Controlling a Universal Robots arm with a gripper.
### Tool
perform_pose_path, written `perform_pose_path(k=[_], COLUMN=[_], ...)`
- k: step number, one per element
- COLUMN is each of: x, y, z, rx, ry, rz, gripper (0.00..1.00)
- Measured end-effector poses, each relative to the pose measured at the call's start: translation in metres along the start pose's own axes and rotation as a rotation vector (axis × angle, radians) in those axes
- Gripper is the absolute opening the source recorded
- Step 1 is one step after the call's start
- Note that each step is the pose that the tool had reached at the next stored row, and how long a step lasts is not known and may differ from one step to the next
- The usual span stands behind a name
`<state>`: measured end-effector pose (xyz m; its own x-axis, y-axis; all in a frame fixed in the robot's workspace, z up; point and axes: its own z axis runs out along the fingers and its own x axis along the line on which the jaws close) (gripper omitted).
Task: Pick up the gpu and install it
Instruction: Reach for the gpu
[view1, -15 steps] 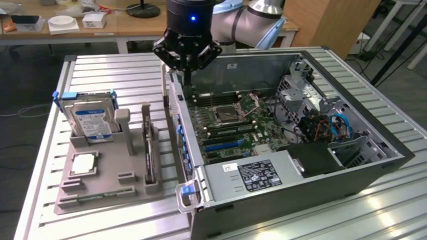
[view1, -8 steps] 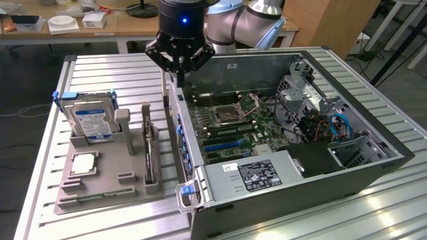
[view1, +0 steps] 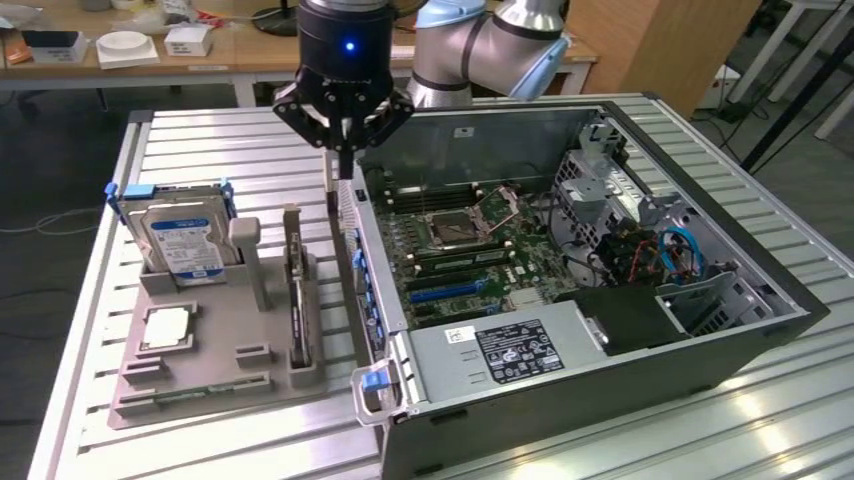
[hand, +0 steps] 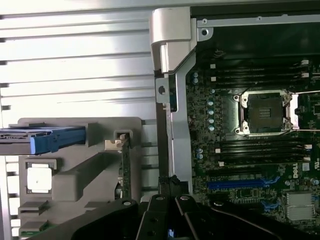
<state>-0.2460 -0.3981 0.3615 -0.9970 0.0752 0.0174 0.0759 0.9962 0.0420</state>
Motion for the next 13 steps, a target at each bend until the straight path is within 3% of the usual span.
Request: perform_pose_path(k=[13], x=[0.023], y=[-0.0020], z=[0.0066], rx=[0.0007], ry=[0.0102], rz=[0.000], gripper=[0.11])
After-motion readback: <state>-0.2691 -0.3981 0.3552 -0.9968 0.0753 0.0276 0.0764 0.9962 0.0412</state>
